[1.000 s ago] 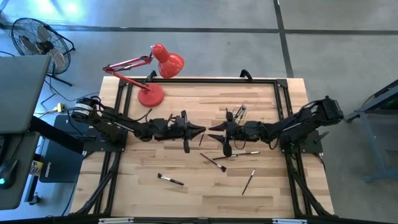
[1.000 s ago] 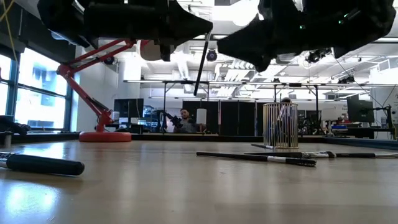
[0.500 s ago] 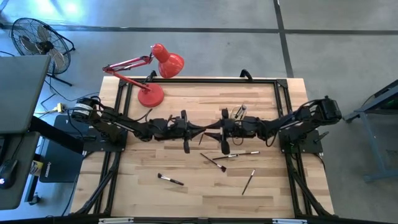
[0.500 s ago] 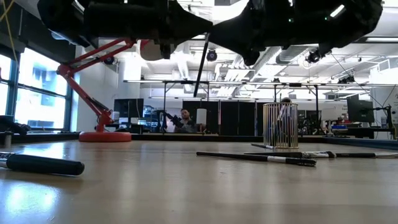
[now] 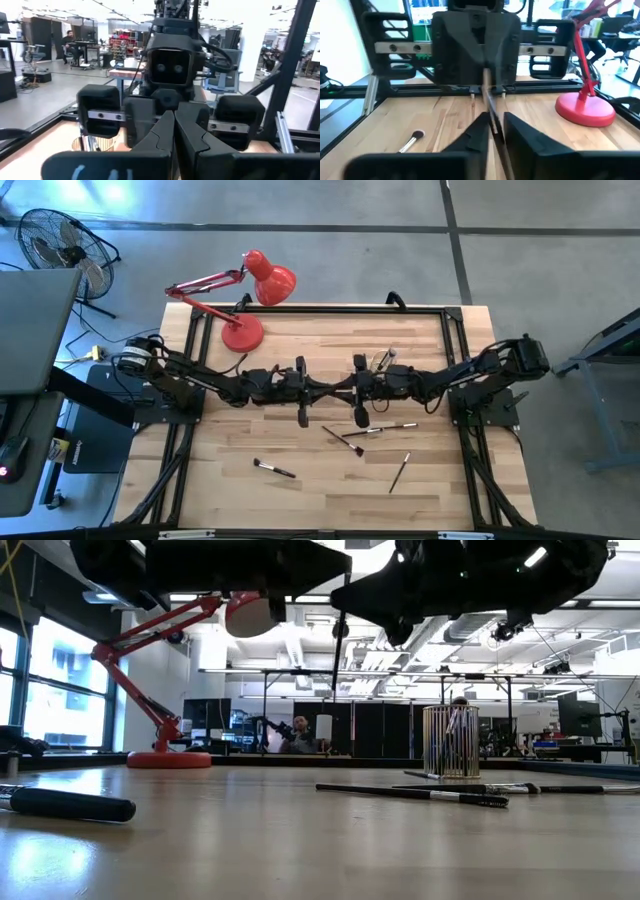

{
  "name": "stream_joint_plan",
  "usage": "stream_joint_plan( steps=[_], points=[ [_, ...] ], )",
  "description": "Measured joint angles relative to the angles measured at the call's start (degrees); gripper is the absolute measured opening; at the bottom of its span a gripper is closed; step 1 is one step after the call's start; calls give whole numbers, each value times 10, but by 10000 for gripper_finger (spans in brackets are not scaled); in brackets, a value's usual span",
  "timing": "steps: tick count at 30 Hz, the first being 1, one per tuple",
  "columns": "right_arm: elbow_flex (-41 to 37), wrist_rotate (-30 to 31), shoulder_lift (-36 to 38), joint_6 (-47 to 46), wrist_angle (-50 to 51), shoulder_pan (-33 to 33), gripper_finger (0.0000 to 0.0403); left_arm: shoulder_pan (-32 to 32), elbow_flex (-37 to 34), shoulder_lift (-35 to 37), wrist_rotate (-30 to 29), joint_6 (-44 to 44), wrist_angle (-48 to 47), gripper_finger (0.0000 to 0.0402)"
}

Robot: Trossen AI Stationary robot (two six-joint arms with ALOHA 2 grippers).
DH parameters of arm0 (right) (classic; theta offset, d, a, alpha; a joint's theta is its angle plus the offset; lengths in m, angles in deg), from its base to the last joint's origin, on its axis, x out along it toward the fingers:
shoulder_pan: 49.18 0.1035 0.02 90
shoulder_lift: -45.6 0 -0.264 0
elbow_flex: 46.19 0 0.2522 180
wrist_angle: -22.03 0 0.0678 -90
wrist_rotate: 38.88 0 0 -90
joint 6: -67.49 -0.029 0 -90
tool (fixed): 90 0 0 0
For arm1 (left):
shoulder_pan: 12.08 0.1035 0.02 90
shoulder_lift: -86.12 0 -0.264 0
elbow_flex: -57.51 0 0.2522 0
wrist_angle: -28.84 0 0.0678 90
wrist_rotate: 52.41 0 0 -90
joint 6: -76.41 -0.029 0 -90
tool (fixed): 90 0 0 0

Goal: Put items in baskets/containers
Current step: Put the black brush into the gold holder

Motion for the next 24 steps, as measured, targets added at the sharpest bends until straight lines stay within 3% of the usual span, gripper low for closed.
stream_joint_plan(
  steps=[3,16,24],
  points=[
    [0,1,0,7,8,0,13,0,0,0,-13,2,-12,0],
    [0,12,0,8,38,0,21,0,0,1,-47,35,-48,5],
    [0,66,21,10,89,0,12,0,-1,1,-53,43,-77,76]
  ],
)
